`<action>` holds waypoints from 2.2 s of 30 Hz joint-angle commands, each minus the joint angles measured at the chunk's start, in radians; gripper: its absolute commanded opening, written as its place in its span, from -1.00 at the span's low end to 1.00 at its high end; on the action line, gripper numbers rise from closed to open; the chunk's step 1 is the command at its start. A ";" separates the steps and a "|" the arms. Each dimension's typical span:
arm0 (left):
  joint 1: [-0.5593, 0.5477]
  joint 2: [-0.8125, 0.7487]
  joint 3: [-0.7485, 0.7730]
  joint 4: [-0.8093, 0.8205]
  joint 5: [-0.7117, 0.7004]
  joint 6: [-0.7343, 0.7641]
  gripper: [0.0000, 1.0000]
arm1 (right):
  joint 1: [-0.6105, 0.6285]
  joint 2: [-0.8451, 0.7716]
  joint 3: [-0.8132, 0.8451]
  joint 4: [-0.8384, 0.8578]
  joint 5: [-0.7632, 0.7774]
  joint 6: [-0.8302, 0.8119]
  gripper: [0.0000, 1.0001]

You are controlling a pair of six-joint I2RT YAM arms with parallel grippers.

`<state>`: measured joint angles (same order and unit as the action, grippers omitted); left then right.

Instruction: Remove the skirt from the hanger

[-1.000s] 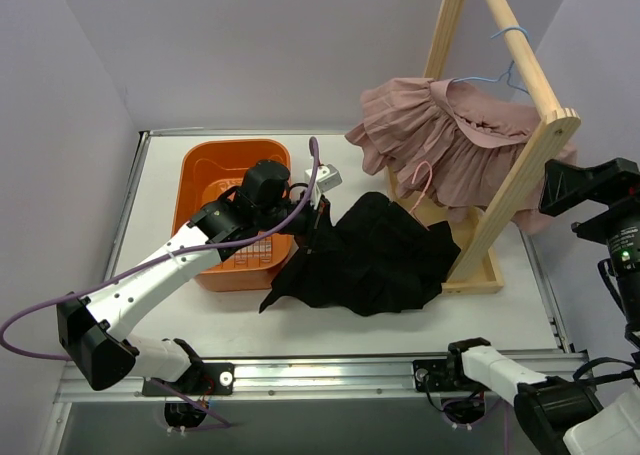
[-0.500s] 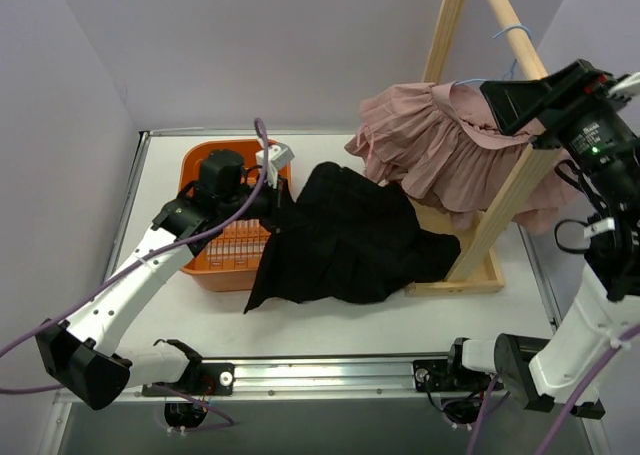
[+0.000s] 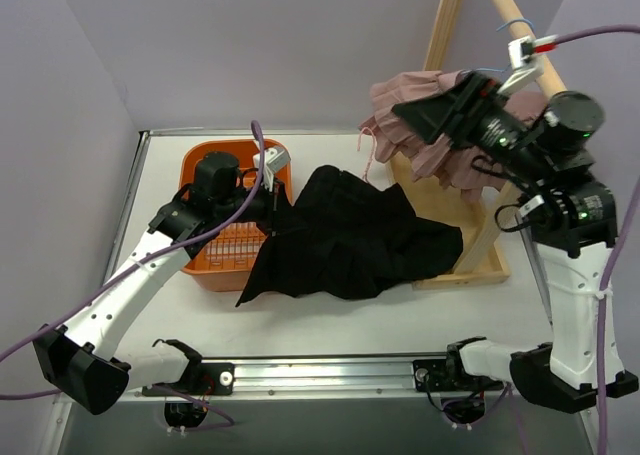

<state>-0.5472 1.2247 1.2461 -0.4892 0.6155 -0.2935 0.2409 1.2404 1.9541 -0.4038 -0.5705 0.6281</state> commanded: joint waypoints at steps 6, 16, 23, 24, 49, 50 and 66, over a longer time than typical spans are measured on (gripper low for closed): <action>0.000 -0.047 -0.020 0.081 0.099 0.079 -0.95 | 0.481 -0.093 -0.325 0.083 0.547 -0.128 0.89; 0.001 -0.252 -0.198 0.167 0.121 0.114 -0.95 | 0.925 -0.122 -0.429 0.117 1.129 -0.208 0.67; 0.001 -0.289 -0.231 0.201 0.136 0.099 -0.95 | 0.957 -0.223 -0.438 -0.035 1.343 -0.087 0.29; 0.001 -0.292 -0.229 0.204 0.138 0.096 -0.95 | 0.957 -0.235 -0.457 -0.036 1.353 -0.084 0.27; 0.000 -0.396 -0.260 0.368 0.257 -0.042 -0.95 | 0.957 -0.211 -0.506 -0.006 1.345 -0.093 0.20; 0.000 -0.399 -0.260 0.376 0.260 -0.045 -0.95 | 0.957 -0.210 -0.508 -0.009 1.347 -0.090 0.20; -0.002 -0.409 -0.246 0.448 0.317 -0.093 -0.95 | 0.956 -0.187 -0.547 0.028 1.333 -0.080 -0.10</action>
<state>-0.5472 0.8360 0.9615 -0.1688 0.8833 -0.3668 1.1931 1.0420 1.4136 -0.4164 0.7338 0.5346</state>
